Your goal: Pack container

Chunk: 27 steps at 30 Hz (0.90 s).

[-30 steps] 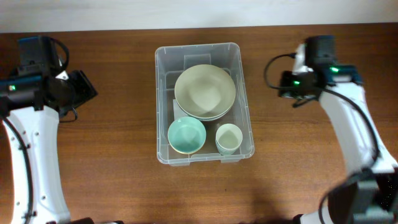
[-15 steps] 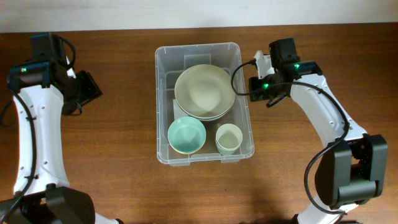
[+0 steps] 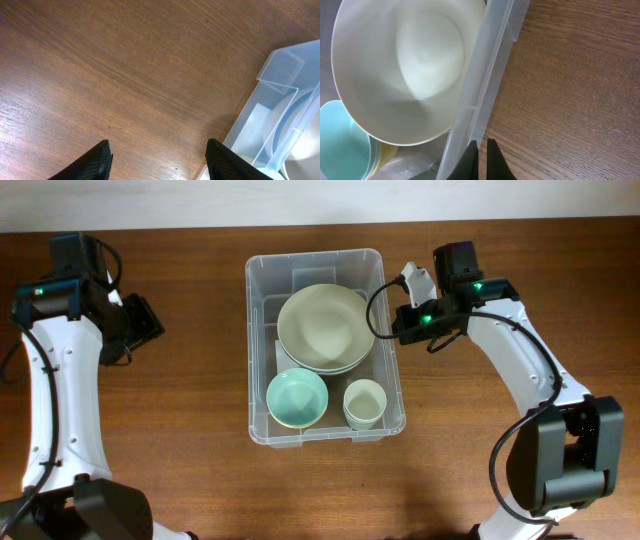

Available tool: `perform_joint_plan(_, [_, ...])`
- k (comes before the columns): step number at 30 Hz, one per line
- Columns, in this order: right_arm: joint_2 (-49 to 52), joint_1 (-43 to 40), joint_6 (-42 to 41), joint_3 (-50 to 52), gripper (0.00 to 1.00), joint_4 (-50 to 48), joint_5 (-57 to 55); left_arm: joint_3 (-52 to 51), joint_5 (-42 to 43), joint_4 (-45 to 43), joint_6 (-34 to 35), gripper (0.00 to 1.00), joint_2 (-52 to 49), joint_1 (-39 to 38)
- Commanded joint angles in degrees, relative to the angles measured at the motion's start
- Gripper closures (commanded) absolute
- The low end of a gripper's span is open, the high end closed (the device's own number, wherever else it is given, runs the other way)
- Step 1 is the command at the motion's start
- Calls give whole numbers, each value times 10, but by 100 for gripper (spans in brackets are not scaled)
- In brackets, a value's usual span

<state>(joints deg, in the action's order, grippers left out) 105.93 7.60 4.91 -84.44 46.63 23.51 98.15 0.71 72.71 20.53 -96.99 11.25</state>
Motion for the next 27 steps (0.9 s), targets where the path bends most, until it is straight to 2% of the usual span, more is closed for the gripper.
perform_joint_plan(1, [2,5,9,-4,95,-2,26,1,6,0,-10,38,-3,2])
perform_joint_plan(5, [2,1,-3,-4,95,-4,-43,1,6,-1,-10,38,-3,2])
perform_joint_plan(8, [2,-5,-56,-7,94,-16,-161,1,6,-12,-29,38,-3,0])
perform_joint_plan(10, [2,-10,-86,-13,89,-26,-233,1,6,-31,-52,38,-3,-6])
perform_joint_plan(11, [2,-14,-89,-18,72,-29,-255,2,6,-44,-65,38,-3,-10])
perform_joint_plan(13, [2,-19,-88,-30,27,-37,-271,1,6,-72,-101,35,-3,-23])
perform_joint_plan(15, [2,-22,-88,-38,22,-59,-270,1,6,-106,-145,31,-4,-43])
perform_joint_plan(16, [2,-23,-85,-43,16,-64,-270,1,6,-120,-167,29,-4,-53])
perform_joint_plan(17, [2,-24,-83,-48,3,-65,-270,1,6,-130,-184,27,-6,-61])
perform_joint_plan(18, [2,-26,-82,-54,1,-67,-270,1,6,-139,-199,19,-7,-71])
perform_joint_plan(19, [2,-28,-82,-59,1,-68,-270,1,6,-147,-207,1,-9,-79])
perform_joint_plan(27, [-9,-63,-101,-82,1,-40,-263,2,4,-151,-208,1,-17,-99])
